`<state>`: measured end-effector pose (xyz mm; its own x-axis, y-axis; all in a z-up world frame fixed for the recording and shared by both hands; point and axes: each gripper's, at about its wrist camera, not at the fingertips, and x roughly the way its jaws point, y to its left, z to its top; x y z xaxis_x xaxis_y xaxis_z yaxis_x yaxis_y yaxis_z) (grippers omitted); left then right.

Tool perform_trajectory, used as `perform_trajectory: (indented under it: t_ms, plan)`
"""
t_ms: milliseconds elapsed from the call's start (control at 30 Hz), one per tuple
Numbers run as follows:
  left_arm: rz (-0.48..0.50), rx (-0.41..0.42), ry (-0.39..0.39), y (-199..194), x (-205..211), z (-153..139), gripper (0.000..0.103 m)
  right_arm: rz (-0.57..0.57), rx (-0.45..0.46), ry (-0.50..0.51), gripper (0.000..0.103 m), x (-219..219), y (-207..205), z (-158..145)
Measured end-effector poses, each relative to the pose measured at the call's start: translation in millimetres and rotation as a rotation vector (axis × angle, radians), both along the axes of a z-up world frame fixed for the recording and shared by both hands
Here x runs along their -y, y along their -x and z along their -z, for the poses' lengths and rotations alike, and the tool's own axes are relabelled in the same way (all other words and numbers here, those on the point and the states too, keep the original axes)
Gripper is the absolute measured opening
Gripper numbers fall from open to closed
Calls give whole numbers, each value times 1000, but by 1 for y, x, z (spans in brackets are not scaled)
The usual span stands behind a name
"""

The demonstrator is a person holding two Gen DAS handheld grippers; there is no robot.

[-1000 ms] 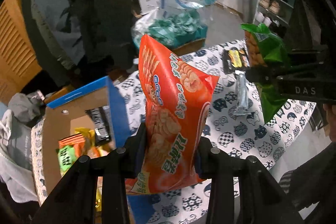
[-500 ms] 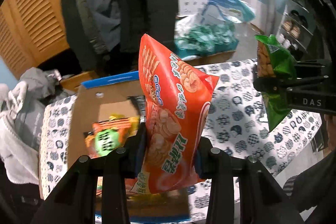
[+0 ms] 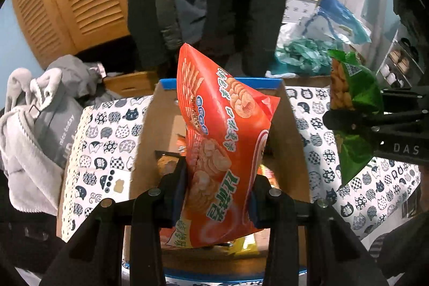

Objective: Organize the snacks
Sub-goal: 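Release both bags into the box by opening both tools, then move both tools back over the last snacks on the table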

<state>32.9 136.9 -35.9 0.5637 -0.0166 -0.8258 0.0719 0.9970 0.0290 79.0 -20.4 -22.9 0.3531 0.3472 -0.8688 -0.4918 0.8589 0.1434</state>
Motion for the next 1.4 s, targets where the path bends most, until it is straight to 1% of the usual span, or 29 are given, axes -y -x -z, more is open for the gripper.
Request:
perform_trajectory:
  t_ms: [233,367,500,533,567,600,633,667,700,800,867,967,1067,1400]
  plan:
    - [-32,-30,4,-3,-25,14,39,-46,-40,2,36,-39,-6,15]
    - [-49,-60,22,-5,-35,24,39,-64,-64,4,36,-52,-7,23]
    - [-59,-71,29,-5,-41,28,39,-88,-87,2,37,-63,-6,30]
    - [-60,-73,30,-5,-42,28,39,-89,-85,8,40,-64,-5,30]
    - [-63,-74,29,-5,-42,29,40,-91,-79,16,44,-65,-4,30]
    - [-64,-75,28,-5,-43,29,43,-90,-71,19,47,-65,-4,30]
    - [-65,-78,25,-6,-43,29,46,-88,-65,18,54,-64,-3,29]
    - [-69,-79,18,-6,-43,30,55,-86,-60,15,56,-65,-4,28]
    - [-73,-72,9,-6,-42,29,62,-82,-56,12,57,-64,-4,27]
    - [-70,-58,-5,-6,-40,26,67,-62,-48,7,61,-57,-7,23]
    - [-67,-52,-10,-5,-39,26,71,-49,-37,9,69,-51,-8,20]
    - [-53,-41,-21,-4,-33,23,72,-23,-23,16,71,-42,-8,18]
    - [-39,-34,-23,-5,-26,22,77,-8,-22,20,71,-30,-7,18]
    - [48,-8,-25,-5,13,14,77,47,-21,59,71,23,1,25]
